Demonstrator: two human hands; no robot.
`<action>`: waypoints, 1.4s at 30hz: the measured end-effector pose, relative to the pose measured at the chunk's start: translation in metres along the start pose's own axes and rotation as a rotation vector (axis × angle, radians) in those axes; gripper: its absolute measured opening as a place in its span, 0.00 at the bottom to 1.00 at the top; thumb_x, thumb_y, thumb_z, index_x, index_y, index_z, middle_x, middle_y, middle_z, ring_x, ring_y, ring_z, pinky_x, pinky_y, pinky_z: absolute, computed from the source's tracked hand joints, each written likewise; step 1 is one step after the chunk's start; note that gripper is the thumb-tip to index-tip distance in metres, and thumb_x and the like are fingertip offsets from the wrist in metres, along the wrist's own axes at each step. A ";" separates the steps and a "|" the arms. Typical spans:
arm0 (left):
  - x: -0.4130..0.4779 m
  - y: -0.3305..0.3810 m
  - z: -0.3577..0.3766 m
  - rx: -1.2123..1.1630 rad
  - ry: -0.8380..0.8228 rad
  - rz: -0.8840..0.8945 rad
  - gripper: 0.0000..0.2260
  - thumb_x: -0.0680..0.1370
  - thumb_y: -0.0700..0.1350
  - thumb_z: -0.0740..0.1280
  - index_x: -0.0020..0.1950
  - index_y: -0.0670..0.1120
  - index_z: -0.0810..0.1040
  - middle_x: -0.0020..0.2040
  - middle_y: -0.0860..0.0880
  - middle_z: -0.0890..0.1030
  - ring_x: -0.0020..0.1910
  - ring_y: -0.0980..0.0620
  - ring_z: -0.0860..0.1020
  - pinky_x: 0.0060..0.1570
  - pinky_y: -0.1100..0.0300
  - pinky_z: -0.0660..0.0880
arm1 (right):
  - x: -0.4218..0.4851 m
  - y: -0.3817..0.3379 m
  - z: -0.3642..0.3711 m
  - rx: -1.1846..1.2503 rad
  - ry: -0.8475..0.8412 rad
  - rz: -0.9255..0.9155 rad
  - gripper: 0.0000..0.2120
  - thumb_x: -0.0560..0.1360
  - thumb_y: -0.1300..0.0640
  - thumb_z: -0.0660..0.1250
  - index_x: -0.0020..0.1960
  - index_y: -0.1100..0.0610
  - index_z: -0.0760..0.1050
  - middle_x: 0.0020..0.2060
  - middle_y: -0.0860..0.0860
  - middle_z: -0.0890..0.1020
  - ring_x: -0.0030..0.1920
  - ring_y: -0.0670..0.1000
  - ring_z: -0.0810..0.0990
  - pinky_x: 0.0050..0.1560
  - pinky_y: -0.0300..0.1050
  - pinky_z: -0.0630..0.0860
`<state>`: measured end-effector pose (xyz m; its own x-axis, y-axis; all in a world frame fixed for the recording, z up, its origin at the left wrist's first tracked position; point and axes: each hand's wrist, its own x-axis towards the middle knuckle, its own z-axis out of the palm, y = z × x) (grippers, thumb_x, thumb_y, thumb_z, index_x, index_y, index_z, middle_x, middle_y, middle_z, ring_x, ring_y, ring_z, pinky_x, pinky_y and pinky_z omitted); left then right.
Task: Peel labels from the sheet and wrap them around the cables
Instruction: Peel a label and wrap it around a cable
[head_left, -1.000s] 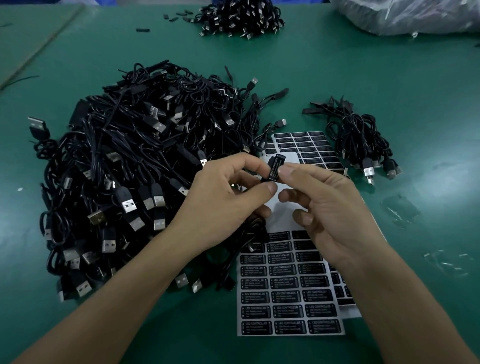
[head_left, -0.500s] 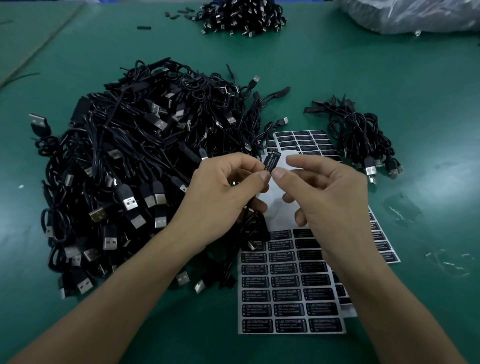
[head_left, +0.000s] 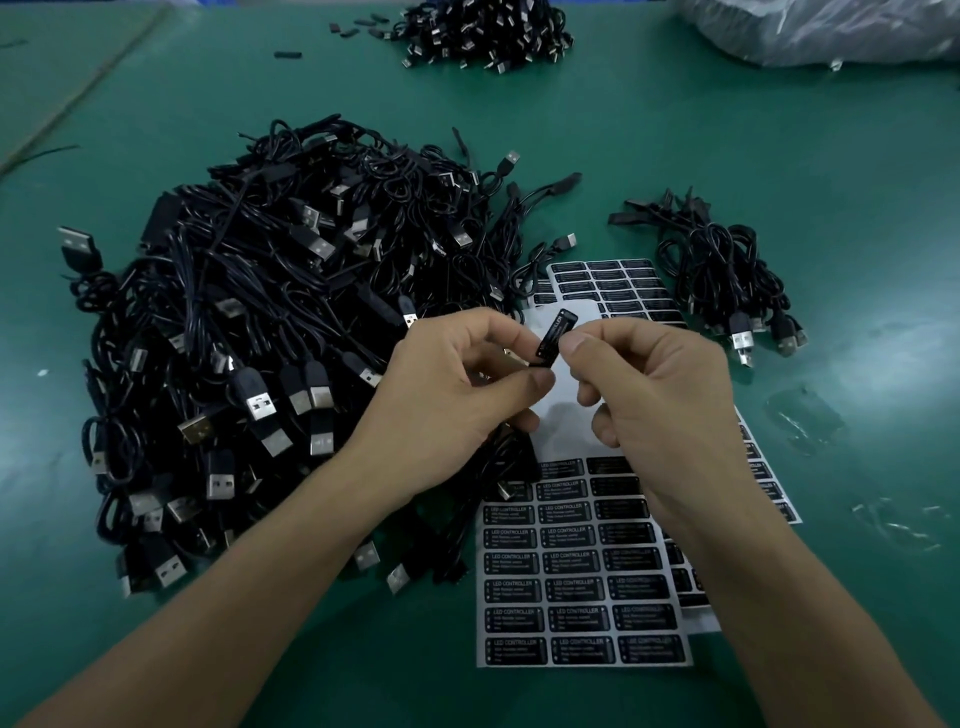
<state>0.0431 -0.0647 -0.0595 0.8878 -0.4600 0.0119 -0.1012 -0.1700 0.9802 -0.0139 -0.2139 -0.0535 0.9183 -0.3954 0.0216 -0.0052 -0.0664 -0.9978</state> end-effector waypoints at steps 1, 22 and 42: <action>0.000 0.000 0.000 -0.010 -0.009 -0.008 0.07 0.75 0.39 0.75 0.49 0.48 0.80 0.37 0.45 0.85 0.33 0.50 0.85 0.39 0.52 0.79 | 0.000 0.000 0.001 -0.008 0.000 -0.004 0.12 0.76 0.60 0.71 0.34 0.50 0.83 0.25 0.46 0.76 0.26 0.42 0.72 0.27 0.33 0.67; 0.003 0.003 -0.002 -0.194 -0.073 -0.120 0.07 0.74 0.36 0.74 0.51 0.41 0.83 0.39 0.45 0.86 0.36 0.52 0.85 0.38 0.62 0.82 | 0.001 -0.005 -0.004 0.014 -0.066 0.056 0.10 0.75 0.59 0.71 0.35 0.52 0.84 0.31 0.51 0.83 0.36 0.46 0.82 0.33 0.34 0.74; 0.004 0.003 -0.006 -0.251 -0.093 -0.192 0.10 0.71 0.37 0.76 0.51 0.40 0.82 0.39 0.43 0.86 0.36 0.50 0.85 0.36 0.63 0.80 | 0.004 -0.004 -0.007 -0.002 -0.116 0.040 0.10 0.75 0.62 0.71 0.36 0.53 0.84 0.30 0.49 0.83 0.35 0.44 0.81 0.34 0.34 0.74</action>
<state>0.0489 -0.0613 -0.0556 0.8341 -0.5199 -0.1844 0.1881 -0.0461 0.9811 -0.0134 -0.2219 -0.0494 0.9568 -0.2894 -0.0262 -0.0438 -0.0547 -0.9975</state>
